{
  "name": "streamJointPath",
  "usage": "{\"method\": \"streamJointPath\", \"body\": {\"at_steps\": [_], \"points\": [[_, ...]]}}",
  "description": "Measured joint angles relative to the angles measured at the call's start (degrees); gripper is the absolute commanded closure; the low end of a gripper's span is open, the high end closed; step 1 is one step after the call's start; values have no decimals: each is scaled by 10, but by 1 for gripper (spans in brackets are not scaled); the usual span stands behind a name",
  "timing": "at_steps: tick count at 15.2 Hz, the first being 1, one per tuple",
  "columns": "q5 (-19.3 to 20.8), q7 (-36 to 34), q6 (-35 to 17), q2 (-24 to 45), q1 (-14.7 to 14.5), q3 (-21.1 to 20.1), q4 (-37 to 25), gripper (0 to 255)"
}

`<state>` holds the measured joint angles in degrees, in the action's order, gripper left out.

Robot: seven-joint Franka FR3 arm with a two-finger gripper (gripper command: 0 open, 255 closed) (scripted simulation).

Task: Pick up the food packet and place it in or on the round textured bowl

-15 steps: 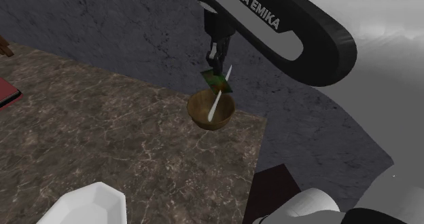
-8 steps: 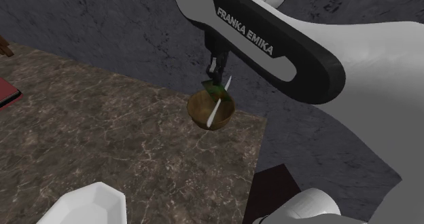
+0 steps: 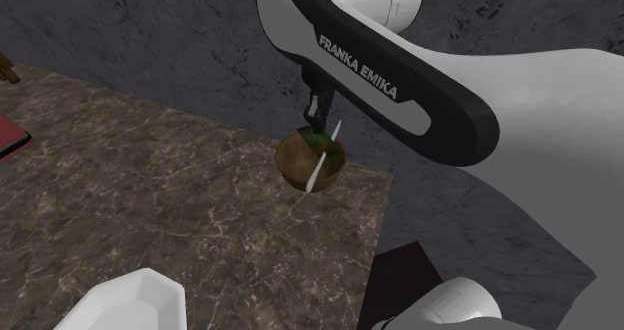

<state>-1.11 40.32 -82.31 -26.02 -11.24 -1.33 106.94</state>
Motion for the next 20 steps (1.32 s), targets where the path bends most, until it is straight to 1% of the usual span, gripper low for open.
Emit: {"method": "streamJointPath", "body": {"at_steps": [2,3,9,10,13,16,20], "points": [[0,0,0,0,0,0,0,255],[0,0,0,0,0,0,0,0],[0,0,0,0,0,0,0,0],[0,0,8,3,0,0,-12,0],[1,0,60,27,0,1,-87,0],[1,-1,72,34,0,1,-107,0],[1,-1,74,36,0,1,-110,0]]}}
